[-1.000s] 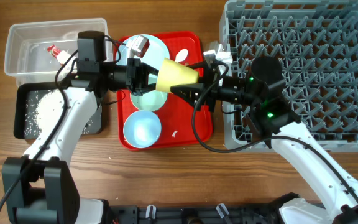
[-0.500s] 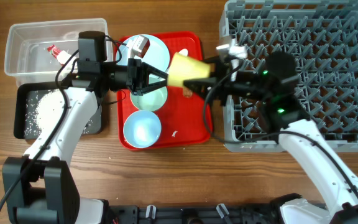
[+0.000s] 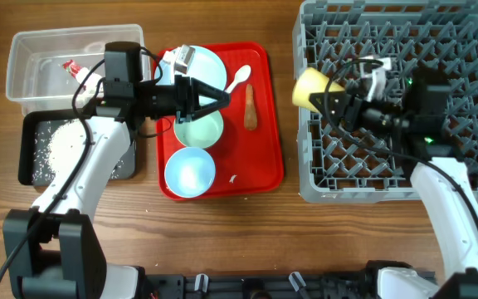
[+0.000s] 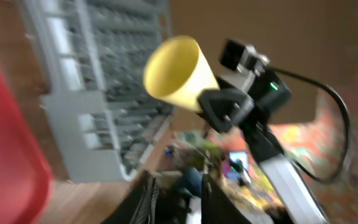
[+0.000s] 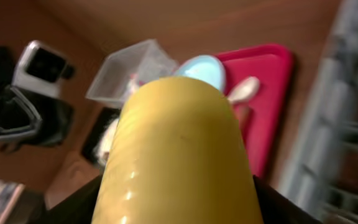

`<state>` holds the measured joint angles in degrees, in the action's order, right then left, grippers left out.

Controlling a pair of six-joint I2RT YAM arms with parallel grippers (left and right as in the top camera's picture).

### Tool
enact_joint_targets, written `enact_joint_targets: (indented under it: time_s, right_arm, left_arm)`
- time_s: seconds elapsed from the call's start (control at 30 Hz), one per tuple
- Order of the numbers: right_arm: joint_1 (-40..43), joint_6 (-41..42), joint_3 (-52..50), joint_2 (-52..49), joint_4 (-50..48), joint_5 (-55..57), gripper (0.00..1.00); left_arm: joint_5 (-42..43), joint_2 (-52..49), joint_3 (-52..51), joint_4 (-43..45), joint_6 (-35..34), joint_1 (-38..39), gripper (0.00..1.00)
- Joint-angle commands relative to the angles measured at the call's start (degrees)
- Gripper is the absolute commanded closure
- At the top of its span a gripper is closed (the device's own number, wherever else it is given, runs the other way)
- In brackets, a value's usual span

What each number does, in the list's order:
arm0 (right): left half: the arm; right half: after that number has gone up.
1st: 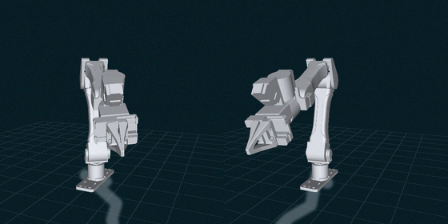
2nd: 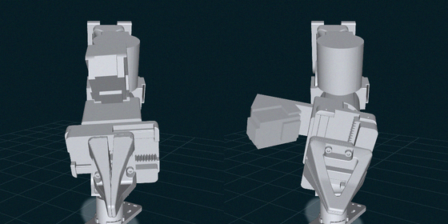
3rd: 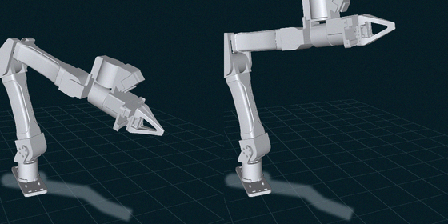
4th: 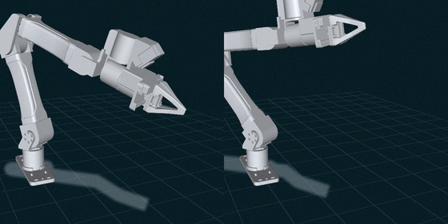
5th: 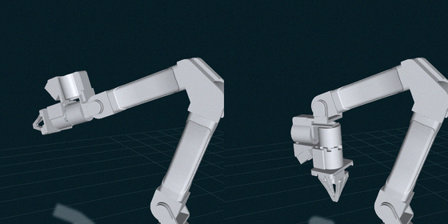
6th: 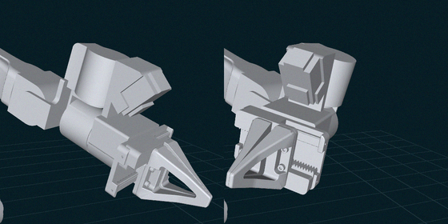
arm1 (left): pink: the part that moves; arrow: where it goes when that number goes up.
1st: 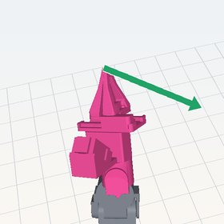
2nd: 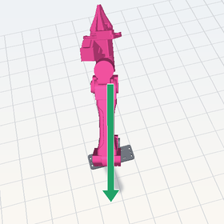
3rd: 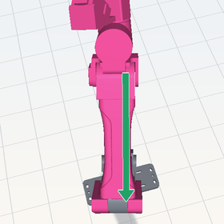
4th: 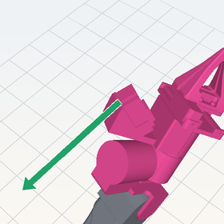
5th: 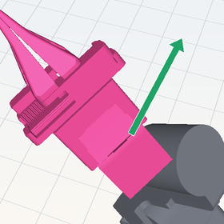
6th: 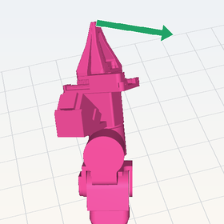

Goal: Sort waste into correct bins and load items into the dishwasher rack
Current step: 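Lower the yellow cup into the grey dish rack with the right gripper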

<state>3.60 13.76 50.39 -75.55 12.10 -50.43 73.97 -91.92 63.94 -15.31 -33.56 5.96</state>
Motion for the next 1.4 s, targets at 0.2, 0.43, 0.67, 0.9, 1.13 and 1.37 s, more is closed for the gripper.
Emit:
enact_joint_targets:
  time_s: [0.2,0.43,0.67,0.9,1.13,1.37]
  right_arm:
    - [0.1,-10.7,15.2,9.9,28.4,32.1,0.52]
    - [-0.7,-12.1,19.6,8.3,44.9,38.9,0.52]
    - [-5.6,-12.1,19.6,2.0,54.5,38.9,0.52]
    - [-8.6,-9.4,19.6,-3.6,58.8,39.6,0.51]
    - [-8.6,-9.0,19.5,-8.3,60.9,40.2,0.51]
    - [-9.0,-9.1,19.5,-13.0,60.4,40.2,0.5]
  left_arm:
    - [-27.8,1.0,0.7,-10.8,5.0,0.0,0.63]
    - [-40.8,1.0,0.7,-17.3,11.3,0.0,0.61]
    - [-55.1,1.0,0.7,-22.3,13.9,0.0,0.55]
    - [-60.0,1.0,0.7,-24.9,13.9,0.0,0.51]
    - [-60.8,1.0,0.7,-25.1,13.9,0.0,0.48]
    - [-61.0,1.0,0.7,-25.1,13.9,0.0,0.47]
